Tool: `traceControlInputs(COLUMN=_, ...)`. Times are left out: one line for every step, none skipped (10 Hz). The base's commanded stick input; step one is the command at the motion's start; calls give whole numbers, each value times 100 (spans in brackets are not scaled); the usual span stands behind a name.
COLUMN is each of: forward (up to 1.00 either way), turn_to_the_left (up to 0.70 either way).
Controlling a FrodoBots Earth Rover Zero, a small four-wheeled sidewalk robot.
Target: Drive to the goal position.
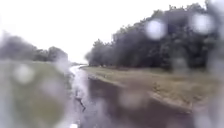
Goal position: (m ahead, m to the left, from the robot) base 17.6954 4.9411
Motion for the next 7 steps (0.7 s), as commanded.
traceControlInputs(forward=85, turn_to_the_left=0)
traceControlInputs(forward=85, turn_to_the_left=0)
traceControlInputs(forward=85, turn_to_the_left=0)
traceControlInputs(forward=85, turn_to_the_left=0)
traceControlInputs(forward=85, turn_to_the_left=0)
traceControlInputs(forward=85, turn_to_the_left=0)
traceControlInputs(forward=85, turn_to_the_left=0)
